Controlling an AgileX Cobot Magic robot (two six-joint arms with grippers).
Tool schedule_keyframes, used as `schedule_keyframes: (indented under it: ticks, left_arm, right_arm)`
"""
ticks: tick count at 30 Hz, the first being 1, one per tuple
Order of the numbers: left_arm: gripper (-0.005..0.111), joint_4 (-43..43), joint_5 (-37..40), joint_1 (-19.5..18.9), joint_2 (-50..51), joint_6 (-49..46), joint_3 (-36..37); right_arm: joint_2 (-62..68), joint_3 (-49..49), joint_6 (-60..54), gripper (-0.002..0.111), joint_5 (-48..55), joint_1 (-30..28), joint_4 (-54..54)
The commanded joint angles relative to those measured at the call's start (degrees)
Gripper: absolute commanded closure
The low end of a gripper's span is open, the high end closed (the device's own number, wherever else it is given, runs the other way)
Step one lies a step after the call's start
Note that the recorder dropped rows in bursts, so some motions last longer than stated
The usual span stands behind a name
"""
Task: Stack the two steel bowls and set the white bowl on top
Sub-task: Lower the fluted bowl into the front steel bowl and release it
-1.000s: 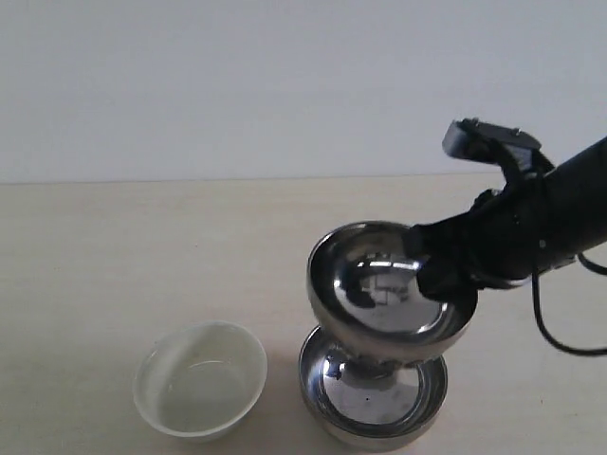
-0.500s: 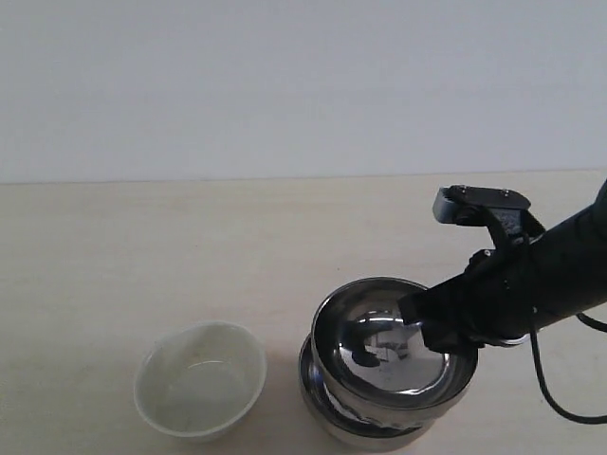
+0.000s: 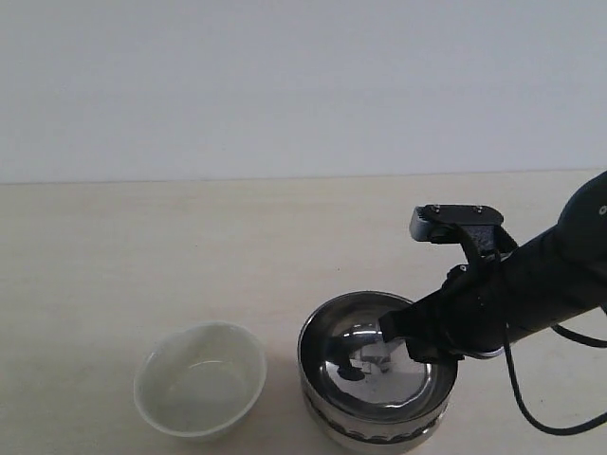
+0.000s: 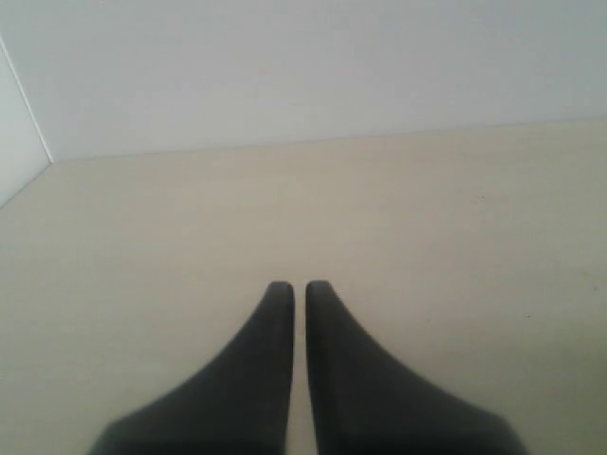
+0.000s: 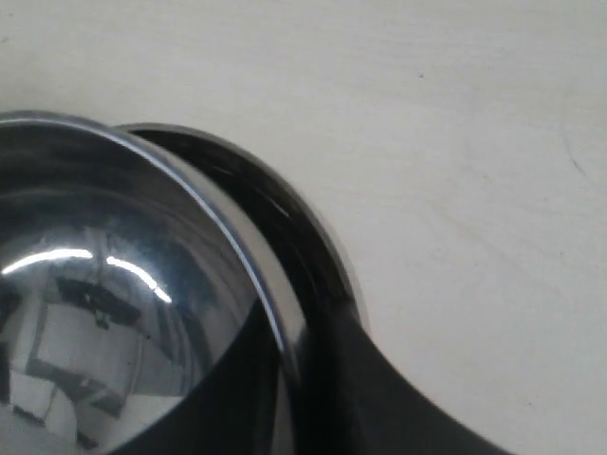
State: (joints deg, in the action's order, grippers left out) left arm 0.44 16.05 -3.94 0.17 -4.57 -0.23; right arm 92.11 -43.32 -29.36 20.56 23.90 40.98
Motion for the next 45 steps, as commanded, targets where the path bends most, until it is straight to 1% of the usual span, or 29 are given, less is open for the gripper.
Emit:
schedule_keyframes:
  ticks: [1, 8, 9, 10, 11, 12, 14, 17, 22, 27, 28, 30, 32, 33, 45]
  left_arm:
    - [0.103, -0.44, -0.12, -0.26, -0.17, -0.21, 0.23]
    - [0.103, -0.44, -0.12, -0.26, -0.17, -0.21, 0.23]
    - [0.103, -0.44, -0.12, -0.26, -0.17, -0.21, 0.23]
    - [0.103, -0.44, -0.12, -0.26, -0.17, -0.21, 0.23]
    - [0.103, -0.44, -0.12, -0.26, -0.17, -0.21, 0.23]
    - [0.103, -0.44, -0.12, -0.26, -0.17, -0.21, 0.23]
    - [0.103, -0.44, -0.12, -0.26, -0.17, -0.21, 0.23]
    - [0.103, -0.44, -0.12, -0.26, -0.17, -0.21, 0.23]
    - [0.103, -0.44, -0.12, -0.26, -0.17, -0.21, 0.23]
    - [0.103, -0.44, -0.12, -0.26, -0.17, -0.21, 0.23]
    - [0.103, -0.44, -0.12, -0.26, -0.17, -0.21, 0.23]
    - [0.103, -0.44, -0.12, -0.26, -0.17, -0.21, 0.23]
    - [0.103, -0.44, -0.12, -0.26, -0.17, -0.21, 0.23]
    - [0.103, -0.44, -0.12, -0.26, -0.17, -0.21, 0.23]
    - [0.103, -0.44, -0.12, -0.26, -0.17, -0.21, 0.23]
  right_arm:
    - [0.03, -0.15, -0.59, 0.108, -0.81, 0.06, 0.44]
    - [0.03, -0.15, -0.73, 0.108, -2.11, 0.06, 0.44]
    - [0.03, -0.28, -0.73, 0.106, -2.11, 0.06, 0.44]
    - [0.03, -0.28, -0.73, 0.099, -2.11, 0.06, 0.44]
    - [0.03, -0.28, -0.73, 0.093, -2.11, 0.06, 0.59]
    - [0.03, -0.28, -0.99, 0.081, -2.11, 0.06, 0.59]
    - [0.03, -0.55, -1.21, 0.077, -2.11, 0.06, 0.59]
    - [-0.08, -3.85, -1.21, 0.077, 1.23, 0.06, 0.59]
    - [-0.08, -7.43, -1.21, 0.077, 3.83, 0.06, 0.24]
    - [-0.08, -9.45, -1.21, 0.078, 4.14, 0.06, -0.51]
    - [-0.08, -9.45, -1.21, 0.08, 4.14, 0.06, -1.07]
    - [-0.08, -9.45, -1.21, 0.088, 4.43, 0.06, -3.34]
    - [-0.08, -9.45, -1.21, 0.104, 4.74, 0.06, -6.39]
    - [-0.08, -9.45, -0.93, 0.108, 5.0, 0.06, -7.36]
    - [0.03, -9.34, 0.69, 0.108, 6.79, 0.06, -9.4]
